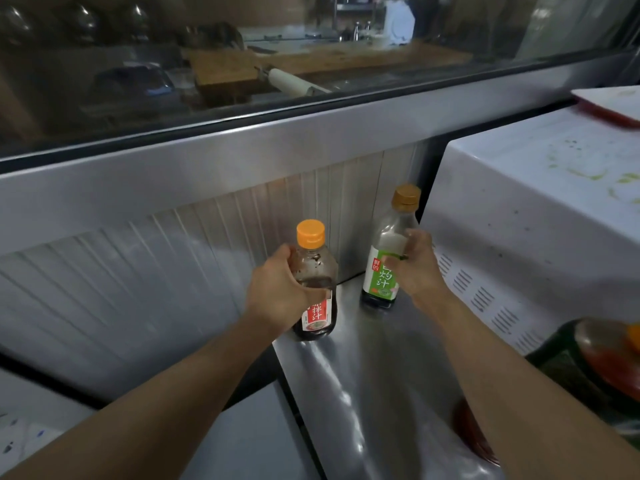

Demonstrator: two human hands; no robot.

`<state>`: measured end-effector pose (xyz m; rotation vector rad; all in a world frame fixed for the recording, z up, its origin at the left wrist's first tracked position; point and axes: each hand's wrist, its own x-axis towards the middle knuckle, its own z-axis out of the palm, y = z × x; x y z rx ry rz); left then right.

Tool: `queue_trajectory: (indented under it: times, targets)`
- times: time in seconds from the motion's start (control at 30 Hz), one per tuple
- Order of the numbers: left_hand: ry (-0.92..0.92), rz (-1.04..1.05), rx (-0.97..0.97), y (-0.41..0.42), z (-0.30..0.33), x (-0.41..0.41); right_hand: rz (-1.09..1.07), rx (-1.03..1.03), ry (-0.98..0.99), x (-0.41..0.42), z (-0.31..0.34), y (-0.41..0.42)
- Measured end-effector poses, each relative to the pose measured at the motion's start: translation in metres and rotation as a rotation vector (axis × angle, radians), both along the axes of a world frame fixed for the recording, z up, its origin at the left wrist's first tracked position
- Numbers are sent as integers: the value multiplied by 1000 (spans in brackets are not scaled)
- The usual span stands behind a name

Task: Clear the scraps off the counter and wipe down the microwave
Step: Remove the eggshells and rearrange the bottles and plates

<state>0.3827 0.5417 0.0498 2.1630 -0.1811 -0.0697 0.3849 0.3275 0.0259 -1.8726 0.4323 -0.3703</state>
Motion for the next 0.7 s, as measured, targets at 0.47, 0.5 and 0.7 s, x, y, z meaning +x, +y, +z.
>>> queue_trajectory:
  times: [0.47,0.5,0.7]
  targets:
    - [-18,-2,1,1,1,-5,-249,-158,196,-26,-55,32]
    - [-18,0,-1,2,-1,-4,-280,-199,194,-22,-61,38]
    - [-64,1,-14,7,-13,0,-479,-288,199,0,-78,48]
